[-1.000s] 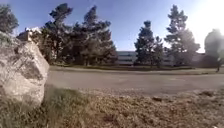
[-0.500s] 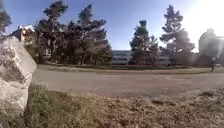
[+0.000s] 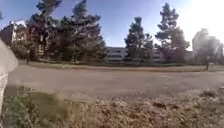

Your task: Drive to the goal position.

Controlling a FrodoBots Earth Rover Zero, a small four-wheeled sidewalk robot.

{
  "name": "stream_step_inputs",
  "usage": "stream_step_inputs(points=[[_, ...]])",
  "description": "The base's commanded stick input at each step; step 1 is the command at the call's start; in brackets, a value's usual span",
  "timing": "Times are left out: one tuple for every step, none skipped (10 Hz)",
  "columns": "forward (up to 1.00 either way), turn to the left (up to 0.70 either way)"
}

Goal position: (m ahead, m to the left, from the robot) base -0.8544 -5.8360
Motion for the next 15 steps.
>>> stream_step_inputs(points=[[0.7, -0.14], [0.7, -0.14], [0.7, -0.14], [0.7, -0.14], [0.7, -0.14], [0.7, -0.14], [0.7, -0.14], [0.7, -0.14], [0.7, -0.14], [0.7, -0.14], [0.7, -0.14], [0.7, -0.14], [0.7, -0.14], [0.7, -0.14], [0.7, -0.14]])
